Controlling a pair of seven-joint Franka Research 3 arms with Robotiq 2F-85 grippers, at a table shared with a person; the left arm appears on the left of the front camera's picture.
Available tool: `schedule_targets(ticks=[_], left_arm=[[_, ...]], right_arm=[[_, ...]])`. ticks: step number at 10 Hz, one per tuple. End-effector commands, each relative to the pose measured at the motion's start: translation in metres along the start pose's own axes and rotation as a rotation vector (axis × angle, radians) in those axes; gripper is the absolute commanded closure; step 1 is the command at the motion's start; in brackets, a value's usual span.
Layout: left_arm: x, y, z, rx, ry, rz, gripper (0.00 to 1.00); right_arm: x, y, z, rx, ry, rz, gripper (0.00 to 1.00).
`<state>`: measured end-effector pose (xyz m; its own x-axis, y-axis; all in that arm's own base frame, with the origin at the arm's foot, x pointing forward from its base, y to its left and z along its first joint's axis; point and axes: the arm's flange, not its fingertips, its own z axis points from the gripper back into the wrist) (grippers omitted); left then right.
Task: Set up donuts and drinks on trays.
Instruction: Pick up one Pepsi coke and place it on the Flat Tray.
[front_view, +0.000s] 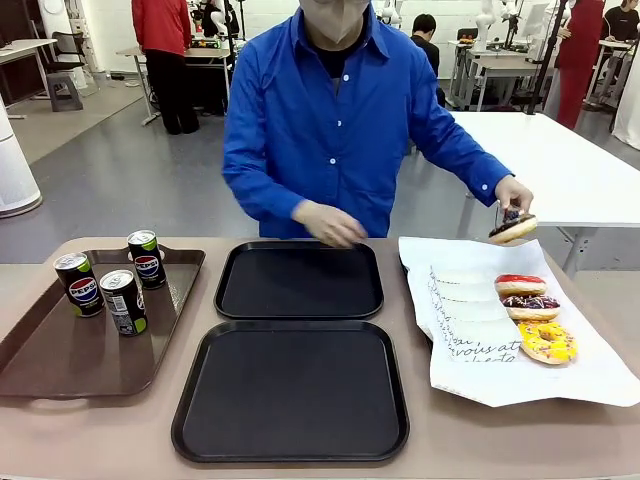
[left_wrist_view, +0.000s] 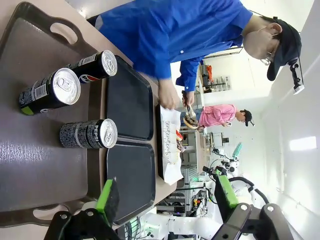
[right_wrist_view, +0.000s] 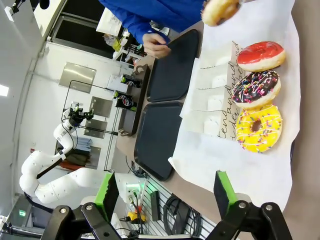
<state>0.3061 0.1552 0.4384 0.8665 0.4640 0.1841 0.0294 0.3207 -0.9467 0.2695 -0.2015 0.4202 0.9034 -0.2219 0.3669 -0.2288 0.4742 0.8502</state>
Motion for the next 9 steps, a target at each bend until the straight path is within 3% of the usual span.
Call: schedule_targets(ticks=[1,2,4,7,9], left_arm=[[0.000,0.000,0.000,0.000,0.000,0.000,0.00],[-0.014,-0.039,0.000,0.098,-0.068,-0.171,0.00],[-0.028,-0.096,-0.023,0.344,-0.118,-0.330,0.00],[-0.039,-0.133,-0.087,0.756,-0.030,-0.425,0.00],[-0.047,-0.132,-0.142,1.026,0.045,-0.433,0.00]], right_arm=[[0.002,-0.001,0.000,0.021,-0.018,0.000,0.00],[0.002,-0.001,0.000,0.021,-0.018,0.000,0.00],[0.002,-0.001,0.000,0.021,-0.018,0.000,0.00],[0.002,-0.001,0.000,0.021,-0.018,0.000,0.00],[0.002,-0.001,0.000,0.021,-0.018,0.000,0.00]])
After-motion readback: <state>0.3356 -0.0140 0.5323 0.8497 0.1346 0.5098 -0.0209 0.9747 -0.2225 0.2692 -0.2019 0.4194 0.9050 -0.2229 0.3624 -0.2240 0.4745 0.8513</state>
